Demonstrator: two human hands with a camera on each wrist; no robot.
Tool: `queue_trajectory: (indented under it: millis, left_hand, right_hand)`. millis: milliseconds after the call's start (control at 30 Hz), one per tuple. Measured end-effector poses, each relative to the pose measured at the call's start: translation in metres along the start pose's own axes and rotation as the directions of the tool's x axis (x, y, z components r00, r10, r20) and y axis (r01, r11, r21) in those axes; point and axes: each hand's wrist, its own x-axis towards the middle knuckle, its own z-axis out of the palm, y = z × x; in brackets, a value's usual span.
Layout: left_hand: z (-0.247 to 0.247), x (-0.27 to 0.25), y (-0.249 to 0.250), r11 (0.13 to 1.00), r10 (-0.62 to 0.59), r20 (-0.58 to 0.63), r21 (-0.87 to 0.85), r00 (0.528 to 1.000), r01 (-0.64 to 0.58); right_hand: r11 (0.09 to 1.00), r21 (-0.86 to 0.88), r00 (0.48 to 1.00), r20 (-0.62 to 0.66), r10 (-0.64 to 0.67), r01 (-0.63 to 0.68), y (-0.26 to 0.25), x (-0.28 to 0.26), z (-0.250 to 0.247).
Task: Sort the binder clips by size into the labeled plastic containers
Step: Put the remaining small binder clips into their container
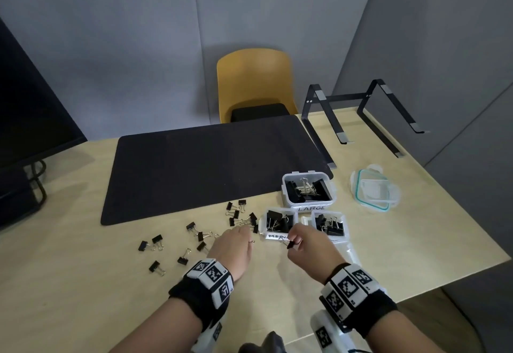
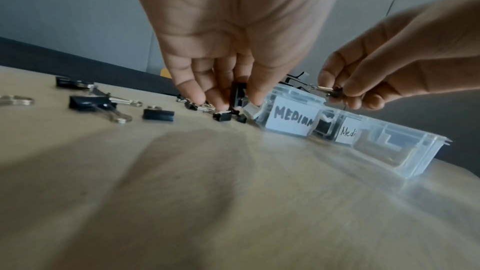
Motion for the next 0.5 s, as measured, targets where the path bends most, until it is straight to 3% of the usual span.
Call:
queue_trajectory:
  millis: [200,500]
  left_hand:
    - [-0.003,0.004,0.017,0.992,-0.043,-0.055,-0.124,0.998,0.036]
    - [-0.005,0.007,0.046,0.958,-0.095,-0.038,-0.277,0.995,0.081]
  right_hand:
    - [1.000,-0.013,1.000,-0.006,0.005,-0.005,0.032,-0.011,-0.035]
    - [0.993,-0.117,0.998,0.058,0.040,-0.033,0.066,-0.026,-0.057]
